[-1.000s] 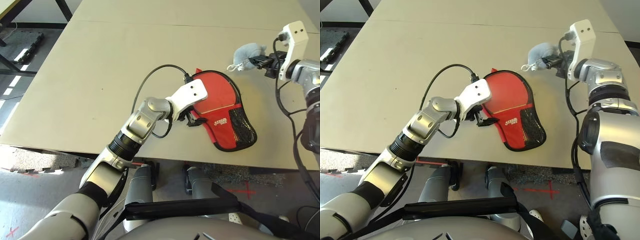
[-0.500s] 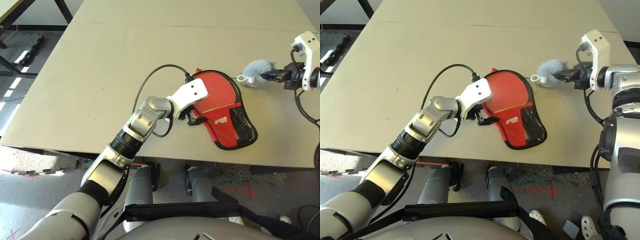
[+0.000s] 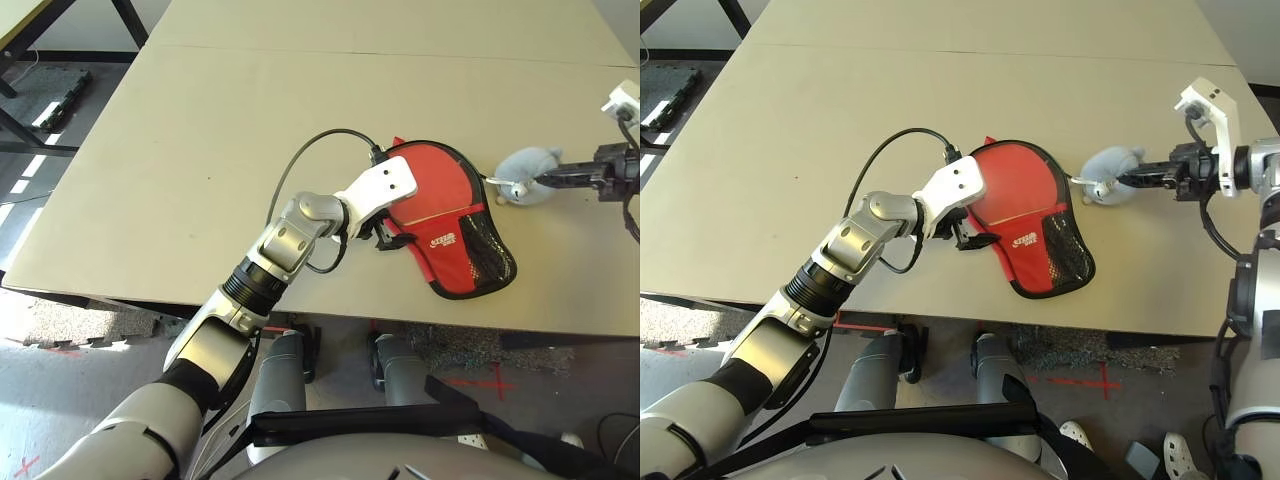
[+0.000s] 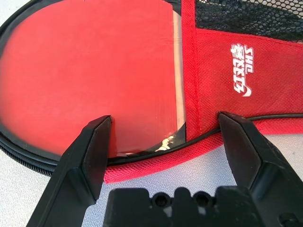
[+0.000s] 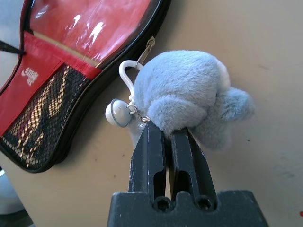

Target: Store the ping-pong paddle in its case and zip it.

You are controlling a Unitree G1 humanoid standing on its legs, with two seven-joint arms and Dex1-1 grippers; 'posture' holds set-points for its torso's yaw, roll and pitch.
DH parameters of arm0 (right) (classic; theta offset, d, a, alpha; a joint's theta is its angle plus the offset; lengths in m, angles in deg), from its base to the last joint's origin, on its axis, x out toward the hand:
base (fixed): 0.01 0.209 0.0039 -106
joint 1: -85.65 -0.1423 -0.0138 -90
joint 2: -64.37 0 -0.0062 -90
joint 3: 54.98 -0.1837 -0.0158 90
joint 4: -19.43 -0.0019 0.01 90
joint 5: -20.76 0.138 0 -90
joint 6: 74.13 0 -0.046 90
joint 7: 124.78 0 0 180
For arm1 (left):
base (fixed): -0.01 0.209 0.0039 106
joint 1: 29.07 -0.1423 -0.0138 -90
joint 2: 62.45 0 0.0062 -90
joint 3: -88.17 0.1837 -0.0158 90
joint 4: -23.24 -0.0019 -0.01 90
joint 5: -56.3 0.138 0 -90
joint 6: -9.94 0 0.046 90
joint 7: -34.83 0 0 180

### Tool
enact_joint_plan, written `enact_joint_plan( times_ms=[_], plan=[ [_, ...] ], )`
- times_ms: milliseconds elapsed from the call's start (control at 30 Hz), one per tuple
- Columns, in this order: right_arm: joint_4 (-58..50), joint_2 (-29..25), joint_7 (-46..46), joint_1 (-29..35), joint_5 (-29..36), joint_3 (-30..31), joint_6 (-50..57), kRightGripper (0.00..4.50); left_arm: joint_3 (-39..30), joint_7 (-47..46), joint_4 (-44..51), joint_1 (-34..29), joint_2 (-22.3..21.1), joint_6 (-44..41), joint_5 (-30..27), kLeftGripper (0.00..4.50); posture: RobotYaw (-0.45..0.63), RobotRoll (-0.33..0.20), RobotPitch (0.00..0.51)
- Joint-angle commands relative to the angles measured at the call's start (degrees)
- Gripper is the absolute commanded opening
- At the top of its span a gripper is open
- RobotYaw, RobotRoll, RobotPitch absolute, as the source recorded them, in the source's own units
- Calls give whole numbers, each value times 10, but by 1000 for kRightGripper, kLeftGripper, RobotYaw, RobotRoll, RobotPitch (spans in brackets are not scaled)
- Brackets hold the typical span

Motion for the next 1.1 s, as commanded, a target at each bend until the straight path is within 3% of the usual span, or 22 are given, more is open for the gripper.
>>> enact_joint_plan(
  times_ms=[33, 267, 533, 800, 1100],
  plan=[
    [-37, -23, -13, 37, 47, 46, 2, 17, 30, 3, -51, -25, -2, -22, 17, 4500, -162, 0, 230],
    [-158, -84, -13, 120, 193, 155, 36, 17, 29, 3, -55, -23, -1, -20, 18, 4500, -173, 0, 231],
    [-252, -132, -13, 156, 290, 252, 64, 17, 27, 2, -68, -17, 3, -14, 19, 4500, -179, 0, 231],
    [-353, -178, -13, 205, 364, 306, 84, 17, 25, -1, -71, -17, 3, -13, 20, 4500, -173, 0, 228],
    [-456, -227, -13, 264, 412, 327, 96, 17, 22, -4, -77, -15, 5, -11, 21, 4500, -178, 0, 227]
  ],
)
